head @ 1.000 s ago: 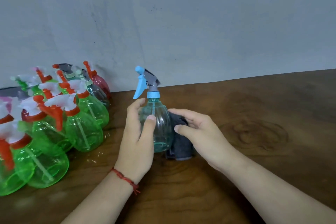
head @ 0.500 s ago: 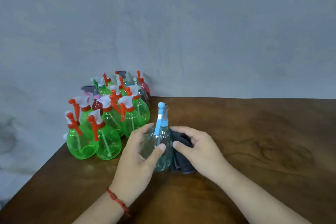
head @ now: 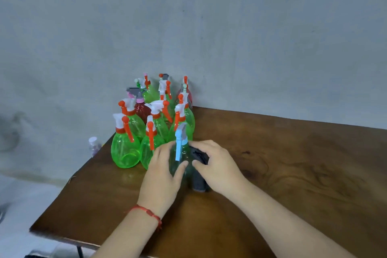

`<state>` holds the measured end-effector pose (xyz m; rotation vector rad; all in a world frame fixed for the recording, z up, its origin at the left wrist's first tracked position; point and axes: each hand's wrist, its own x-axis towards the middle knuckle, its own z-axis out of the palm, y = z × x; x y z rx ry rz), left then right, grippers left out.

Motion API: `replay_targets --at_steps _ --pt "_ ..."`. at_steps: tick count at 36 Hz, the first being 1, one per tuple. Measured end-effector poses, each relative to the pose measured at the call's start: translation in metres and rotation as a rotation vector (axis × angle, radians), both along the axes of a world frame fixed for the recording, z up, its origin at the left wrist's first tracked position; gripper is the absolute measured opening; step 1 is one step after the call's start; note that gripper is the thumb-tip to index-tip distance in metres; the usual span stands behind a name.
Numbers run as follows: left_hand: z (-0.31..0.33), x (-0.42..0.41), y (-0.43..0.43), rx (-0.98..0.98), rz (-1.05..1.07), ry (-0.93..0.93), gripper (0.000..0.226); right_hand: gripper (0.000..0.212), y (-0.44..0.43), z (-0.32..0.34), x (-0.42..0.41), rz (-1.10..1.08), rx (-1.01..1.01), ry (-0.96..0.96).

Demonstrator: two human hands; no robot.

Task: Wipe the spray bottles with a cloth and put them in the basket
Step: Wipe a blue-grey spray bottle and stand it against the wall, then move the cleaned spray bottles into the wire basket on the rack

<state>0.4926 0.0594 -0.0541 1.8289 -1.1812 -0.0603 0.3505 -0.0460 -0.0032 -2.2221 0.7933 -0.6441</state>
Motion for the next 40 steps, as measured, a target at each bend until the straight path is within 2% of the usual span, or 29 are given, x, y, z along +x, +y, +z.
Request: replay_targets --at_steps 5,8,12,15,20,24,30,34,37,40 --pt "-0.002 0.005 0.002 -0.006 0.062 -0.06 0.058 0.049 -0.003 0.01 0.009 -0.025 0.033 0.061" --pt "-0.004 0.006 0.009 0.018 0.05 -0.024 0.065 0.047 -0.006 0.019 0.01 -0.097 0.009 0.137" --pt "-0.002 0.012 0.028 -0.025 0.023 0.039 0.066 0.056 -0.009 0.034 0.009 -0.159 -0.037 0.22" --pt "0.007 0.021 0.041 -0.073 0.035 0.029 0.053 0.057 -0.011 0.045 0.011 -0.166 -0.042 0.227" --pt "0.028 0.04 0.054 -0.073 0.023 -0.035 0.022 0.038 -0.016 0.059 0.029 -0.204 -0.048 0.105" --pt "0.038 0.049 0.058 -0.054 0.026 -0.07 0.013 0.028 -0.022 0.071 0.044 -0.176 0.004 -0.002" --pt "0.058 0.065 0.061 -0.098 0.104 -0.182 0.009 0.026 -0.023 0.088 0.058 -0.04 0.064 -0.09" --pt "0.077 0.077 0.052 -0.093 0.165 -0.285 0.005 0.015 -0.017 0.091 0.061 0.059 -0.023 -0.073" --pt "0.092 0.076 0.048 -0.095 0.172 -0.256 0.006 0.011 -0.014 0.089 0.062 0.089 -0.117 -0.004" --pt "0.107 0.071 0.045 -0.051 0.224 -0.303 0.01 0.02 -0.013 0.088 0.063 0.087 -0.213 0.11"
